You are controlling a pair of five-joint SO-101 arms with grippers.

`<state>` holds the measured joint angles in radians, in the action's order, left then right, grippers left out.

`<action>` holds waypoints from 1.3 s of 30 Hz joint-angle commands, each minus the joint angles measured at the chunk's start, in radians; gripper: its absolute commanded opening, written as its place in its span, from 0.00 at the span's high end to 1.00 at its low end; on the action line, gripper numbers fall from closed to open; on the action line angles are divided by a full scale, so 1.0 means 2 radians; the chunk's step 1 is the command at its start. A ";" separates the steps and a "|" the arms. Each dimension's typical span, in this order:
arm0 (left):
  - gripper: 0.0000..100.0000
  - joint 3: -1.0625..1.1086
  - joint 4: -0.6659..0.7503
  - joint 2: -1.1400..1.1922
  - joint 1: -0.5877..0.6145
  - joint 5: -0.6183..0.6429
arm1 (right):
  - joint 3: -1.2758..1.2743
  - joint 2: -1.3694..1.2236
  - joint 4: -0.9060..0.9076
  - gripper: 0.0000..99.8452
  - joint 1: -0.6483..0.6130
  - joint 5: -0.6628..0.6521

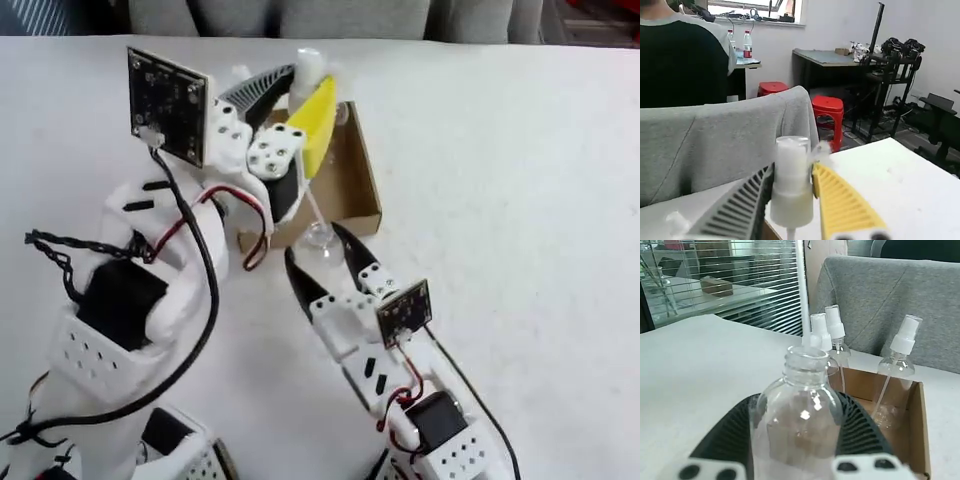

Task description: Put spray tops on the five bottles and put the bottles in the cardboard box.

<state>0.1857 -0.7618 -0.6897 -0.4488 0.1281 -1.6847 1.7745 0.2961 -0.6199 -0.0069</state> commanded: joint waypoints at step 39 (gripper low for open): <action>0.98 0.417 0.116 -0.270 -0.049 -0.020 | -0.004 0.004 0.001 0.99 -0.003 0.004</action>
<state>0.9989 -0.5608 -1.1684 -0.5378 0.0944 -1.6847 1.7745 0.2961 -0.6245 -0.0084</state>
